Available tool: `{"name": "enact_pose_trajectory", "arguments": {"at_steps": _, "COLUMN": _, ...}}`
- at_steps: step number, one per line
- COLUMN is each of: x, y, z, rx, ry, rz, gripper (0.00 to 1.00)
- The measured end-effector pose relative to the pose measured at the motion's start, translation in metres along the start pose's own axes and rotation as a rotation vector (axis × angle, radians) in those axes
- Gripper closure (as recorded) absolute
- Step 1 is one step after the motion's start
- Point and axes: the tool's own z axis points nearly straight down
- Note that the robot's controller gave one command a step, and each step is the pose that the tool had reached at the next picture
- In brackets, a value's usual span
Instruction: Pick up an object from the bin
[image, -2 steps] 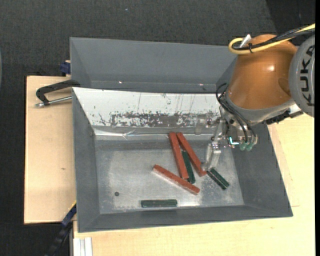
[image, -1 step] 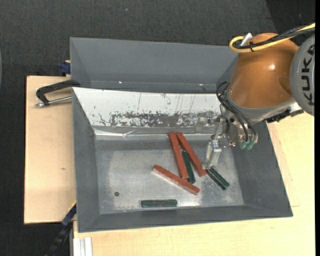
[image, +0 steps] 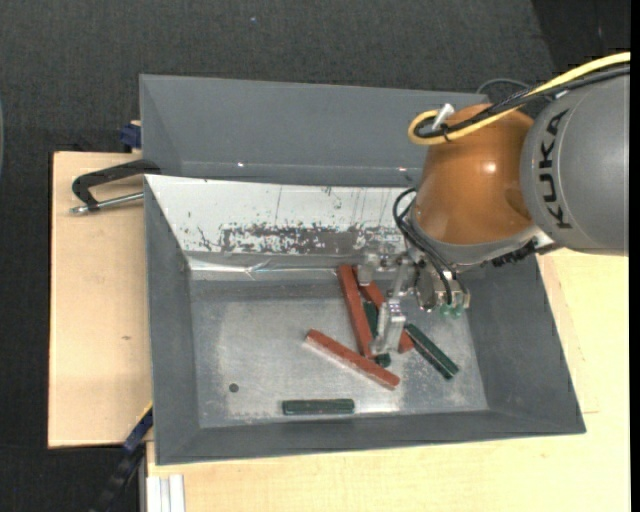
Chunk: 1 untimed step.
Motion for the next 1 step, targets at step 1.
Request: {"name": "enact_pose_trajectory", "arguments": {"at_steps": 1, "x": 0.0006, "y": 0.0491, "z": 0.0682, "rx": -0.001, "ry": 0.002, "rz": -0.045, "gripper": 0.00}}
